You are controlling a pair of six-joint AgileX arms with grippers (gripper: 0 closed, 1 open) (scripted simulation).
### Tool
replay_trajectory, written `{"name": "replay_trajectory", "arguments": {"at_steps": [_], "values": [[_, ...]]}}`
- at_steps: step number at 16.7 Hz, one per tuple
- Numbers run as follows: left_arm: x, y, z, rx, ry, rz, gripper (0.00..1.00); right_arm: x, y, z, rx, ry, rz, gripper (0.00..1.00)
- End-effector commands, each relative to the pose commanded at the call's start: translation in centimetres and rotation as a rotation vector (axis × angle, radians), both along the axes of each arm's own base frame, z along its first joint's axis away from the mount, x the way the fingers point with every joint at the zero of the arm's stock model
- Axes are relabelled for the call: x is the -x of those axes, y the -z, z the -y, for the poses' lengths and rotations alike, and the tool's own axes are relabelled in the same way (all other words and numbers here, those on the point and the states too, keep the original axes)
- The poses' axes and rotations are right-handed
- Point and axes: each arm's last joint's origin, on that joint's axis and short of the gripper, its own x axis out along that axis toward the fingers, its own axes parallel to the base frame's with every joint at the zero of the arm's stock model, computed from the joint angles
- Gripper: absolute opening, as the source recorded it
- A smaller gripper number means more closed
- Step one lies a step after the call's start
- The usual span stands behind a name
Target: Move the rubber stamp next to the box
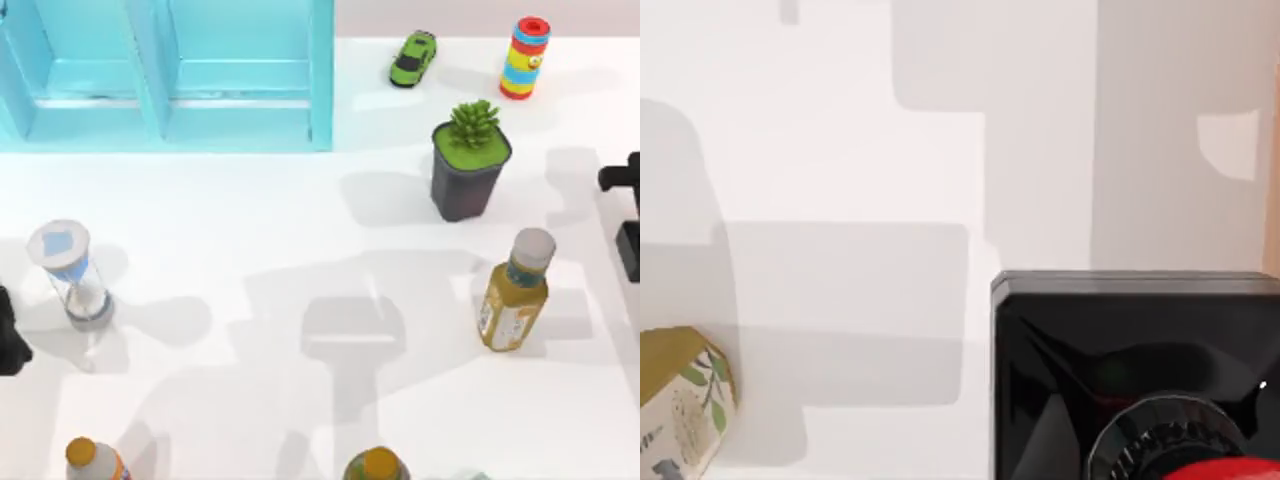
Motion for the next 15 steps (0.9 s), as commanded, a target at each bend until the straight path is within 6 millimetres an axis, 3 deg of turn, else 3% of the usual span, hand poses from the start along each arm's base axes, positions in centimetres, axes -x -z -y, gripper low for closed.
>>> {"name": "replay_trajectory", "arguments": {"at_steps": [9,15], "values": [[0.00,0.00,0.00,0.000,0.000,0.000,1.00,0.00,0.00,0.00,0.000,0.000,0.000,0.98],[0.00,0.00,0.00,0.000,0.000,0.000,1.00,0.00,0.00,0.00,0.000,0.000,0.000,1.00]]}}
